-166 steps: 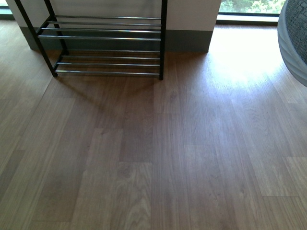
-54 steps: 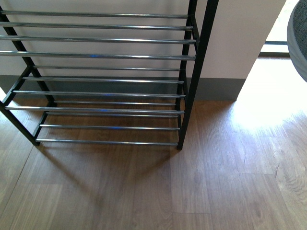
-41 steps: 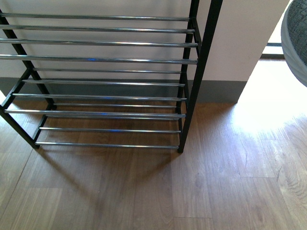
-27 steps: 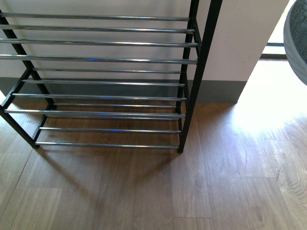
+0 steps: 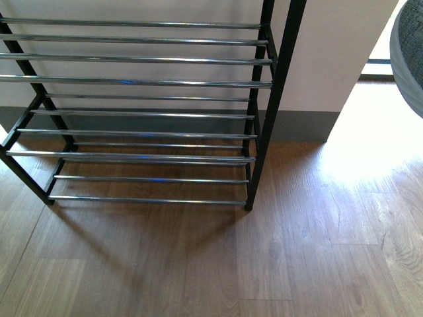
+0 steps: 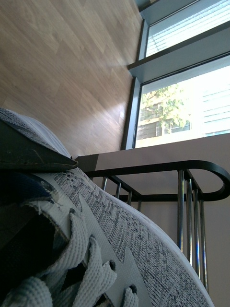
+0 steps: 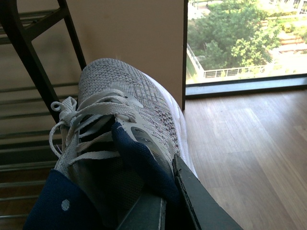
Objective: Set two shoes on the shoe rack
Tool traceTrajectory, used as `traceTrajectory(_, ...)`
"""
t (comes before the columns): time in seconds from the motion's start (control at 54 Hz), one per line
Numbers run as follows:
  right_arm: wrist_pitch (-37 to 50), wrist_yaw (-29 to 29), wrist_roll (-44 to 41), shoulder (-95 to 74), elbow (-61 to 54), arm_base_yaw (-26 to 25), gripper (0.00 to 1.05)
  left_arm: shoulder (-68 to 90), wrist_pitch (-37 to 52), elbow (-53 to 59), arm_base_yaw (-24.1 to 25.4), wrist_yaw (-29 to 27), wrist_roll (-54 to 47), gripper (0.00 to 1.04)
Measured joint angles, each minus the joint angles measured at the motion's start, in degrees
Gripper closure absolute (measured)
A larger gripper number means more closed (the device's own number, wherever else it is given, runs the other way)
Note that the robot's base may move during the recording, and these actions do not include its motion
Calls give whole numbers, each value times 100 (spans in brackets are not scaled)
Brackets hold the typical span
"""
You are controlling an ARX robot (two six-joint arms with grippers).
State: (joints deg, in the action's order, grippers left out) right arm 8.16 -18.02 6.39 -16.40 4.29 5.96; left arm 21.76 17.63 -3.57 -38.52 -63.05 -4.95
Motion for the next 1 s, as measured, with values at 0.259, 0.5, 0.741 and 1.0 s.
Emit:
traceTrajectory(0.259, 0, -2, -2, 0, -4, 0, 103, 0, 0, 9, 0, 2, 0, 103)
traceTrajectory(0.5, 0, 0, 0, 0, -4, 0, 103, 0, 0, 9, 0, 0, -2, 103)
traceTrajectory(0.741, 0, 0, 0, 0, -4, 0, 103, 0, 0, 9, 0, -2, -4, 103)
traceTrajectory(1.0, 0, 0, 0, 0, -4, 0, 103, 0, 0, 9, 0, 0, -9, 103)
